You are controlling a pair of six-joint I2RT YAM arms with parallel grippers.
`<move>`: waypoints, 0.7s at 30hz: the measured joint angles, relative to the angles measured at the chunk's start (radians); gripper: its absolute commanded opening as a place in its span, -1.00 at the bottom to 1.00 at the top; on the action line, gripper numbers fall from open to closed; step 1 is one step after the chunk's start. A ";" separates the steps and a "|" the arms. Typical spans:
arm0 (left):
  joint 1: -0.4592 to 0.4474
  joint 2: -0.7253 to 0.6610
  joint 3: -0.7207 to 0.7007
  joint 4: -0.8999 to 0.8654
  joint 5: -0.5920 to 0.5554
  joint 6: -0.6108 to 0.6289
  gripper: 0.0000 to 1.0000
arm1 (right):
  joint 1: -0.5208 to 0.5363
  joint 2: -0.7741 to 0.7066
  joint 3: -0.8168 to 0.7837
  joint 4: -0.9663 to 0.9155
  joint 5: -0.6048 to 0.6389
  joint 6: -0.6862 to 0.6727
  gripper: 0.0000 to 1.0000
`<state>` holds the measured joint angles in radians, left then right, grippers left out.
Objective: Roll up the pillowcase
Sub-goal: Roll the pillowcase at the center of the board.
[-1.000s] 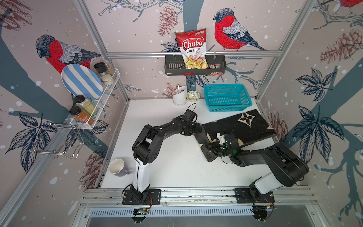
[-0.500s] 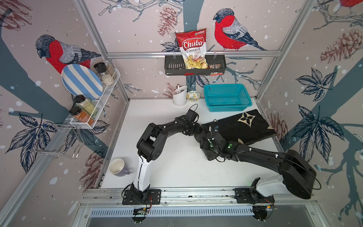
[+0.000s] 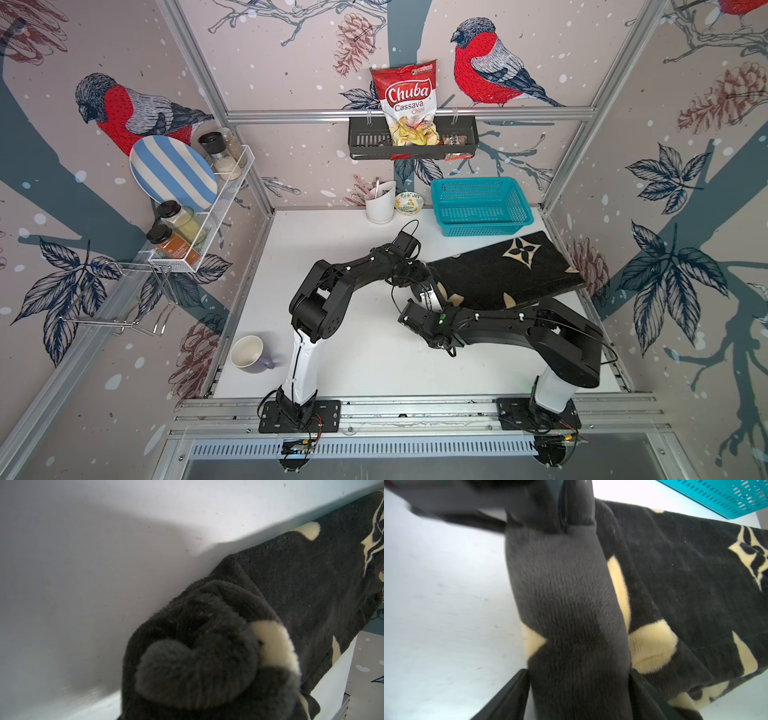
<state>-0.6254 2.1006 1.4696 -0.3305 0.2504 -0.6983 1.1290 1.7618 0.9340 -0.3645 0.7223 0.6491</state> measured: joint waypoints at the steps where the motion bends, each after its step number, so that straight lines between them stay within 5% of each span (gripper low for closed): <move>1: 0.000 0.000 -0.002 0.000 0.000 0.000 -0.09 | -0.002 0.013 -0.006 0.007 0.003 -0.003 -0.02; 7: 0.002 -0.010 -0.013 0.004 -0.006 0.001 -0.07 | -0.004 0.036 -0.038 0.092 0.004 -0.018 -0.98; 16: 0.078 -0.130 -0.082 -0.056 -0.040 0.054 0.44 | -0.008 -0.026 -0.032 0.195 -0.234 0.029 -1.00; 21: 0.128 -0.220 -0.125 -0.085 -0.070 0.098 0.46 | -0.037 -0.051 -0.069 0.328 -0.415 0.095 -1.00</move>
<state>-0.4976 1.8809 1.3449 -0.4156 0.1806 -0.6006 1.0920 1.7111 0.8646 -0.0364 0.3073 0.7437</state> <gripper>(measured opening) 0.728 0.140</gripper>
